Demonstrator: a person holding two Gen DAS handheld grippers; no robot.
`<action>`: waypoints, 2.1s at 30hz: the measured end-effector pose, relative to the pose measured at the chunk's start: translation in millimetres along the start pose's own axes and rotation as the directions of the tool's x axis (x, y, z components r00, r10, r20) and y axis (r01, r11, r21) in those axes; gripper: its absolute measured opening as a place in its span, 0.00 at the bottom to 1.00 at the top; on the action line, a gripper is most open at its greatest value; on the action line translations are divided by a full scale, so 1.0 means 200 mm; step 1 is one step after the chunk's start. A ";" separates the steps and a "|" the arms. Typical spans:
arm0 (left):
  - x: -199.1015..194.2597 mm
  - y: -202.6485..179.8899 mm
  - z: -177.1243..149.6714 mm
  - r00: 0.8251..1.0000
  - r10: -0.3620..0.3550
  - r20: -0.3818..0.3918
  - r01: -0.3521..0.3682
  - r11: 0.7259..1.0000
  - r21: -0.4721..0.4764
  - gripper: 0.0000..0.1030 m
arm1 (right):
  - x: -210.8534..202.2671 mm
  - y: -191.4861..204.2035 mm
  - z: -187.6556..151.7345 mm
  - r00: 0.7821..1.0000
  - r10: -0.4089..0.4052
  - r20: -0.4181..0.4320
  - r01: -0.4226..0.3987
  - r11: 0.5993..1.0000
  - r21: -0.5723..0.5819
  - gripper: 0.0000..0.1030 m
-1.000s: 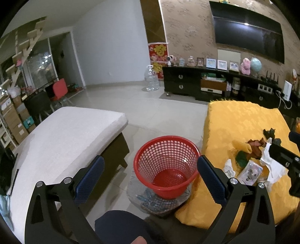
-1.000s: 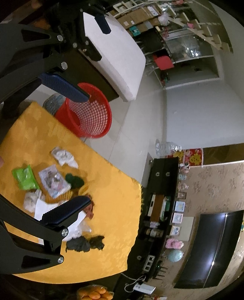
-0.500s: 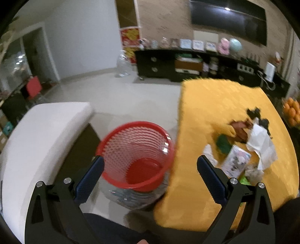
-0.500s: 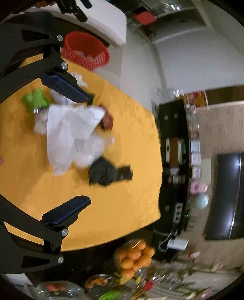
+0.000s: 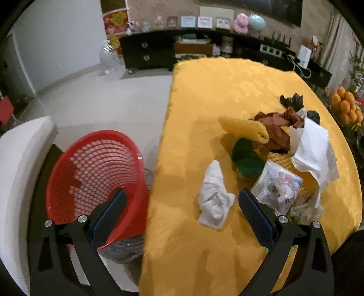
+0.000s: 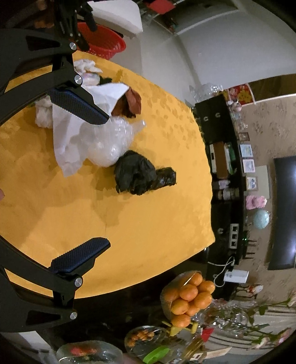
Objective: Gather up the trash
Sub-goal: 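Reach the left gripper to the white crumpled tissue and grasp it, then grasp the black plastic bag with the right gripper while the left gripper lifts the tissue, then carry tissue and black bag over the red wastebasket and open both grippers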
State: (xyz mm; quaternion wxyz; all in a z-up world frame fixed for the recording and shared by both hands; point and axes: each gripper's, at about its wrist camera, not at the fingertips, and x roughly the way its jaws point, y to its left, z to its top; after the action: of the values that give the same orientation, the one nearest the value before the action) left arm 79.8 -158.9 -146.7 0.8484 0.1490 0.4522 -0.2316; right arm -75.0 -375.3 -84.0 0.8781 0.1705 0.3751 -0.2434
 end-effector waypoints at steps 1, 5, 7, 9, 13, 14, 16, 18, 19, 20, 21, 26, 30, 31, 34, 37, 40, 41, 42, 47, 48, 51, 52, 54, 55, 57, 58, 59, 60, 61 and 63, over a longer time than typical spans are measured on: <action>0.04 -0.01 0.01 1.000 -0.015 -0.016 0.015 1.000 0.003 0.85 | 0.02 -0.01 0.00 1.000 -0.002 -0.005 0.002 1.000 0.003 0.94; 0.15 -0.03 0.02 0.996 -0.054 -0.070 0.055 0.998 0.012 0.68 | 0.08 -0.03 0.02 1.000 -0.014 -0.017 0.014 1.000 0.008 0.94; 0.19 -0.04 0.02 0.994 -0.068 -0.089 0.069 0.998 0.012 0.63 | 0.12 -0.05 0.03 0.999 -0.021 -0.024 0.022 1.000 0.011 0.94; 0.21 -0.05 0.02 0.992 -0.079 -0.095 0.080 0.997 0.010 0.59 | 0.17 -0.06 0.05 0.999 -0.026 -0.028 0.026 1.000 0.011 0.94; 0.24 -0.07 0.02 0.990 -0.104 -0.098 0.107 0.994 0.018 0.46 | 0.26 -0.06 0.11 0.999 -0.029 -0.030 0.029 1.000 -0.005 0.94; 0.25 -0.08 0.02 0.989 -0.111 -0.097 0.113 0.993 0.017 0.43 | 0.29 -0.06 0.12 0.999 -0.028 -0.032 0.028 1.000 -0.007 0.94; 0.26 -0.09 0.02 0.986 -0.133 -0.099 0.134 0.991 0.007 0.39 | 0.34 -0.06 0.16 0.999 -0.019 -0.038 0.018 1.000 -0.008 0.94; 0.26 -0.09 0.02 0.985 -0.141 -0.099 0.142 0.990 0.003 0.37 | 0.40 -0.05 0.20 0.999 -0.013 -0.045 0.013 1.000 -0.008 0.94; 0.26 -0.10 0.02 0.984 -0.145 -0.099 0.146 0.989 0.004 0.35 | 0.43 -0.05 0.21 0.999 -0.011 -0.047 0.011 1.000 -0.011 0.94; 0.26 -0.10 0.02 0.983 -0.152 -0.098 0.153 0.988 0.003 0.31 | 0.46 -0.05 0.22 0.998 -0.006 -0.055 0.005 1.000 -0.015 0.94; 0.25 -0.09 0.02 0.983 -0.158 -0.098 0.159 0.987 0.001 0.29 | 0.50 -0.04 0.24 0.998 0.001 -0.063 -0.002 1.000 -0.018 0.94; 0.23 -0.09 0.02 0.982 -0.165 -0.093 0.166 0.986 0.001 0.27 | 0.66 -0.02 0.27 0.991 0.033 -0.128 -0.036 0.999 -0.023 0.87; 0.21 -0.06 0.02 0.982 -0.170 -0.088 0.170 0.985 -0.010 0.25 | 0.76 0.01 0.24 0.979 0.071 -0.193 -0.078 0.997 -0.029 0.67; 0.21 -0.06 0.02 0.982 -0.171 -0.085 0.170 0.985 -0.012 0.25 | 0.78 0.01 0.24 0.976 0.076 -0.204 -0.084 0.996 -0.029 0.61; 0.17 -0.04 0.02 0.982 -0.176 -0.072 0.175 0.984 -0.020 0.25 | 0.77 0.02 0.23 0.977 0.079 -0.199 -0.088 0.996 -0.035 0.52; 0.12 -0.01 0.04 0.982 -0.180 -0.050 0.179 0.983 -0.028 0.25 | 0.73 0.01 0.23 0.982 0.060 -0.181 -0.069 0.996 -0.048 0.50; 0.06 0.02 0.05 0.984 -0.177 -0.022 0.177 0.984 -0.026 0.25 | 0.66 -0.01 0.25 0.989 0.043 -0.144 -0.049 0.998 -0.039 0.50; 0.03 0.03 0.06 0.985 -0.174 -0.008 0.174 0.984 -0.024 0.25 | 0.64 -0.01 0.26 0.990 0.037 -0.133 -0.043 0.998 -0.038 0.50; 0.01 0.04 0.07 0.985 -0.171 0.003 0.171 0.985 -0.023 0.25 | 0.60 -0.02 0.27 0.993 0.028 -0.116 -0.033 0.999 -0.039 0.50; -0.14 0.11 0.09 0.986 -0.153 0.064 0.155 0.987 -0.040 0.25 | 0.41 0.00 0.32 0.999 0.011 -0.033 -0.012 0.999 -0.047 0.50; -0.16 0.13 0.10 0.986 -0.149 0.073 0.153 0.987 -0.048 0.25 | 0.38 0.01 0.33 1.000 0.011 -0.020 -0.012 0.999 -0.051 0.50; -0.24 0.19 0.11 0.986 -0.134 0.101 0.141 0.987 -0.073 0.25 | 0.28 0.04 0.35 1.000 0.025 0.013 -0.024 0.998 -0.066 0.50; -0.26 0.21 0.11 0.986 -0.127 0.109 0.136 0.988 -0.079 0.25 | 0.24 0.07 0.35 0.999 0.034 0.027 -0.032 0.997 -0.076 0.50; -0.32 0.29 0.11 0.986 -0.101 0.134 0.115 0.988 -0.099 0.25 | 0.18 0.11 0.36 0.998 0.051 0.042 -0.047 0.995 -0.088 0.50; -0.34 0.31 0.11 0.986 -0.089 0.143 0.105 0.989 -0.106 0.25 | 0.16 0.14 0.36 0.997 0.060 0.048 -0.055 0.994 -0.095 0.50; -0.40 0.39 0.11 0.985 -0.047 0.164 0.069 0.989 -0.130 0.25 | 0.10 0.20 0.36 0.995 0.084 0.057 -0.077 0.990 -0.114 0.50; -0.41 0.42 0.10 0.985 -0.036 0.167 0.060 0.989 -0.137 0.25 | 0.09 0.23 0.36 0.994 0.093 0.058 -0.086 0.989 -0.122 0.50; -0.43 0.46 0.10 0.986 -0.016 0.169 0.042 0.987 -0.155 0.25 | 0.07 0.27 0.37 0.992 0.109 0.059 -0.099 0.985 -0.140 0.50; -0.45 0.51 0.09 0.985 0.004 0.170 0.026 0.985 -0.173 0.25 | 0.05 0.31 0.36 0.991 0.122 0.060 -0.112 0.982 -0.154 0.50; -0.46 0.56 0.09 0.985 0.019 0.170 0.014 0.982 -0.190 0.25 | 0.04 0.35 0.36 0.989 0.138 0.060 -0.126 0.978 -0.168 0.50; -0.46 0.63 0.06 0.986 0.043 0.164 -0.007 0.976 -0.217 0.25 | 0.02 0.44 0.35 0.984 0.168 0.054 -0.154 0.969 -0.191 0.50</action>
State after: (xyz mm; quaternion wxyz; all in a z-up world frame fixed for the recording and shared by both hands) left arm 110.0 -34.8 -56.6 0.8974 0.0417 0.3997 -0.1821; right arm 17.0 -339.2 -30.8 0.9196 0.1089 0.3501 -0.1410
